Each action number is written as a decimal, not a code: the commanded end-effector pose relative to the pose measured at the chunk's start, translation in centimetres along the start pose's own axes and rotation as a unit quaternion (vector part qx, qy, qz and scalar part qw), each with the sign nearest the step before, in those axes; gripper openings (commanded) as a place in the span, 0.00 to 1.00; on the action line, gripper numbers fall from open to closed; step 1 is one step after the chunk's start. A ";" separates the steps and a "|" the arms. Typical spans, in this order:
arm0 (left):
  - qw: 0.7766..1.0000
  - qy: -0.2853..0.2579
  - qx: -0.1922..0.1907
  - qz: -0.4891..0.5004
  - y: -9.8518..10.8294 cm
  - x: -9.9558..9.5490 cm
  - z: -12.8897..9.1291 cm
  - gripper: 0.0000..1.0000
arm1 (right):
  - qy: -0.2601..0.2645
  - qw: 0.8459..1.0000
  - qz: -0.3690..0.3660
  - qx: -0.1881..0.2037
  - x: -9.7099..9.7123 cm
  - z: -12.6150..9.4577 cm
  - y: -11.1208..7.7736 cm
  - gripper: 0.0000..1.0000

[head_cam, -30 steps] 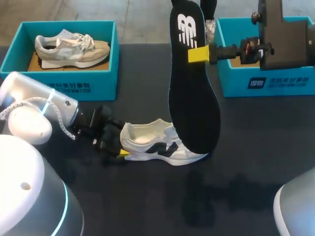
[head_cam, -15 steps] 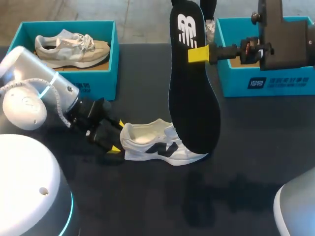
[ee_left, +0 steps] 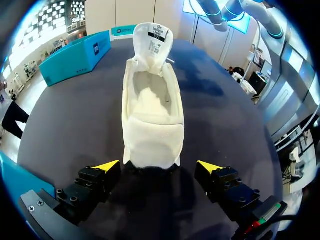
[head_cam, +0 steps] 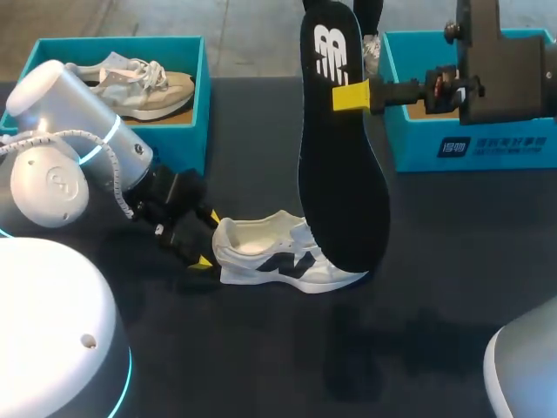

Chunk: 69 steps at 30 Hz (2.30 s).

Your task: Take the shoe out of the shoebox, open the shoe tongue, remove and reinsert the insole, then place the shoe into the shoebox

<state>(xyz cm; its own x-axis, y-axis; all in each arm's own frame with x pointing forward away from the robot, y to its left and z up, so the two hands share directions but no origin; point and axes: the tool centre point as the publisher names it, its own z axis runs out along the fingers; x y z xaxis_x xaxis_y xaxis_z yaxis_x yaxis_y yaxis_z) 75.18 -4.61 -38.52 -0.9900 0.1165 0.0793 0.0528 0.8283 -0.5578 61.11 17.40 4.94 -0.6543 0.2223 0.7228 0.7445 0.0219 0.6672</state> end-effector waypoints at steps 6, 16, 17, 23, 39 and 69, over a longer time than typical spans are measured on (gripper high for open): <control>1.000 -0.012 -0.027 -0.002 0.0 0.0 -0.9 1.00 | 0.000 1.000 0.000 0.000 0.0 0.2 0.1 0.00; 0.995 -0.024 -0.101 0.004 -0.1 -0.3 -1.8 1.00 | 0.000 1.000 0.000 0.000 0.0 0.2 0.1 0.00; 0.994 -0.025 -0.109 0.001 -0.1 -0.3 -2.0 1.00 | 0.000 1.000 0.000 0.000 0.0 0.2 0.1 0.00; 0.991 -0.022 -0.134 -0.003 -0.8 -0.3 -2.9 1.00 | 0.000 1.000 0.000 0.000 0.0 0.2 0.1 0.00; 0.971 0.006 -0.239 -0.015 -3.4 0.3 -4.0 1.00 | 0.000 1.000 0.000 0.000 0.0 0.2 0.1 0.00; 0.956 -0.021 -0.294 0.002 -5.2 1.4 -3.9 1.00 | 0.000 1.000 0.000 0.000 0.0 0.2 0.1 0.00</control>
<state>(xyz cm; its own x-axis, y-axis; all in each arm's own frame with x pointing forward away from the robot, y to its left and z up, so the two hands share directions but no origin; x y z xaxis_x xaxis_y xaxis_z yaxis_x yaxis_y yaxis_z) 74.07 -6.62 -32.30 -0.9934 0.1074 0.0392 0.1075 0.9942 0.0018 61.11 17.39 4.94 -0.6543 0.2223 0.7228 0.7445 0.0218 0.6672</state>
